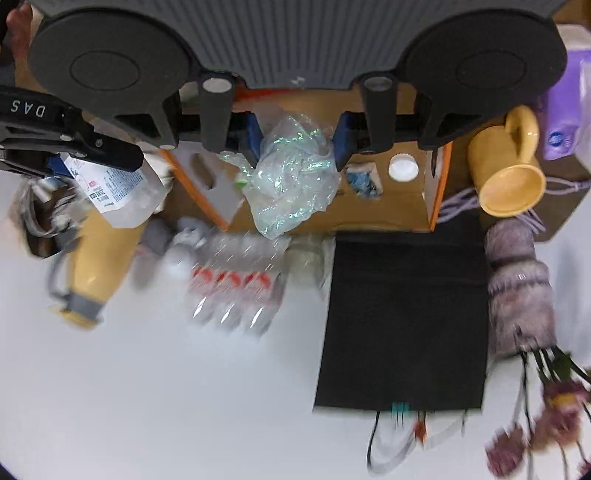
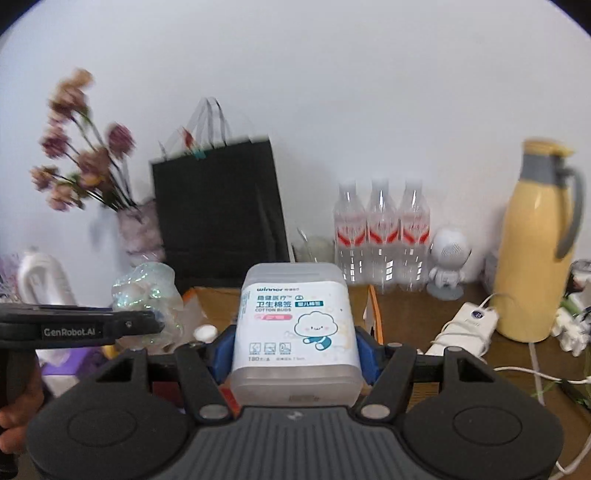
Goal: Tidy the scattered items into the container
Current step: 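Carry the cotton-swab box and plastic bag into the box and open both grippers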
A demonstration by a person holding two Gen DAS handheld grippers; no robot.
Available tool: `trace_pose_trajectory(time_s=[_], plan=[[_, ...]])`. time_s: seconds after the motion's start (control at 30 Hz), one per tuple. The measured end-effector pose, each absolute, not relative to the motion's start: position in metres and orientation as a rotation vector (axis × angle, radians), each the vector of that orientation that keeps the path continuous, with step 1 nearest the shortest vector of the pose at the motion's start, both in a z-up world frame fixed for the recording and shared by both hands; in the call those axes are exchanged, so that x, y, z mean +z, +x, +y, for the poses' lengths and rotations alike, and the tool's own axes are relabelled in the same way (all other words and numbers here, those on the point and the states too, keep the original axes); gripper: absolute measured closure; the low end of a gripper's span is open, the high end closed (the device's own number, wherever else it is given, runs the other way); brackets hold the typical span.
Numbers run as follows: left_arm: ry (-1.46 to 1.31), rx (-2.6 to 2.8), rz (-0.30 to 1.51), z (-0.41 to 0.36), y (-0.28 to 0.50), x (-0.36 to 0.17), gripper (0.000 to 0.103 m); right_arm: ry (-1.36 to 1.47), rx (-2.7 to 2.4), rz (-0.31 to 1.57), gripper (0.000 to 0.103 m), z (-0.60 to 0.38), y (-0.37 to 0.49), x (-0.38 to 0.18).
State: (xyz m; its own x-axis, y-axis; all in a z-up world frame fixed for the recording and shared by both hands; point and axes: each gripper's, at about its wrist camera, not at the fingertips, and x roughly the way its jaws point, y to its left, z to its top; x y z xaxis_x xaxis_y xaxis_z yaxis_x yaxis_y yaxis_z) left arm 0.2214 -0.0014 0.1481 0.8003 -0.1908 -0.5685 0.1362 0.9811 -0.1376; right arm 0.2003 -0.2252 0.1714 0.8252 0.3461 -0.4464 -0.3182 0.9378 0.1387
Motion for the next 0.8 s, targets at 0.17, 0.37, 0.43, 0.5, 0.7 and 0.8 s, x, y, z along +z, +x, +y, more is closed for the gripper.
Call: trace_pose_trajectory(time_s=[0.17, 0.37, 0.43, 0.5, 0.7, 0.8], plan=[[-0.055, -0.126, 0.776, -0.015, 0.288, 0.108, 0.064, 0.008, 0.332, 0.651, 0.040, -0.202, 0.276, 0.141], [-0.058, -0.096, 0.906, -0.016, 0.319, 0.063, 0.064, -0.106, 0.322, 0.832, 0.040, -0.173, 0.330, 0.100], [-0.068, -0.103, 0.942, -0.016, 0.326, 0.058, 0.064, -0.131, 0.318, 0.881, 0.040, -0.167, 0.344, 0.087], [-0.072, -0.110, 0.968, -0.016, 0.330, 0.053, 0.064, -0.171, 0.304, 0.919, 0.040, -0.161, 0.353, 0.077], [-0.120, -0.094, 0.986, -0.008, 0.330, 0.047, 0.051, -0.198, 0.291, 0.994, 0.039, -0.150, 0.360, 0.062], [-0.156, -0.091, 0.994, -0.002, 0.328, 0.052, 0.043, -0.138, 0.313, 1.038, 0.034, -0.154, 0.361, 0.060]])
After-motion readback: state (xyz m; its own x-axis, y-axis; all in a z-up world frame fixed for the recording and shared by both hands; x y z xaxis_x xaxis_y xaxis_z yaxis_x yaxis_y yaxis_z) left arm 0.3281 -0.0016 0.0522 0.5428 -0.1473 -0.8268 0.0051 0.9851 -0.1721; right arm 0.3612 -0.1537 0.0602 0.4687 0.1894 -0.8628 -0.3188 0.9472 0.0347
